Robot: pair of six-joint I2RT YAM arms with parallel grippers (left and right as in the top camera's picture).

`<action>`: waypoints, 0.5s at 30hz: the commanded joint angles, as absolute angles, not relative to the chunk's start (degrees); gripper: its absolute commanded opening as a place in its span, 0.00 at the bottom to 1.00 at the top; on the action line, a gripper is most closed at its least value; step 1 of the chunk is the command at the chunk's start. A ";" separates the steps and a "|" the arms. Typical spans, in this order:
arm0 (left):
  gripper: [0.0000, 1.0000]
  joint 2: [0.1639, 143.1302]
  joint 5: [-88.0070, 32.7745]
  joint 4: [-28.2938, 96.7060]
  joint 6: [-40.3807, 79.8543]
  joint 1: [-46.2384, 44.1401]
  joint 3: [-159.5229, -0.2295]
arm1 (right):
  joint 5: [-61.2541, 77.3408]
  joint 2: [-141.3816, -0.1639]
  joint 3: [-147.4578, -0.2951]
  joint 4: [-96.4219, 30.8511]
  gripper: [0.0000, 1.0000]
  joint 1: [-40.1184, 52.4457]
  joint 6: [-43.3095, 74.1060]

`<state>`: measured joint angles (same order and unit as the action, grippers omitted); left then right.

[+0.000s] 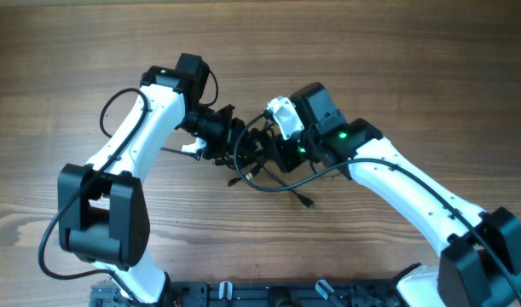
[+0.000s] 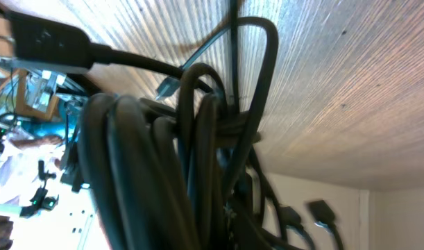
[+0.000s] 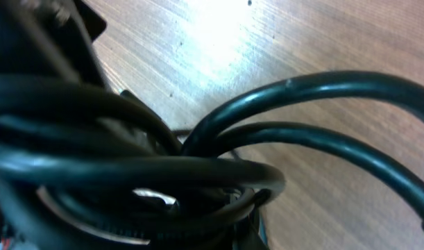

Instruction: Untangle cables

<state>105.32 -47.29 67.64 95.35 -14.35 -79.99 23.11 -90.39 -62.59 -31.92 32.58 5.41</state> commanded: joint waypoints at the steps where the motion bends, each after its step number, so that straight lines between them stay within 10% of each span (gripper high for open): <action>1: 0.11 104.03 -30.24 67.53 102.96 -13.98 -80.58 | 30.65 -82.76 -62.70 -35.53 0.04 31.09 5.30; 15: 0.04 104.03 -5.43 66.41 93.56 -12.95 -80.58 | 58.39 -77.97 -65.52 -49.39 0.04 31.09 -12.51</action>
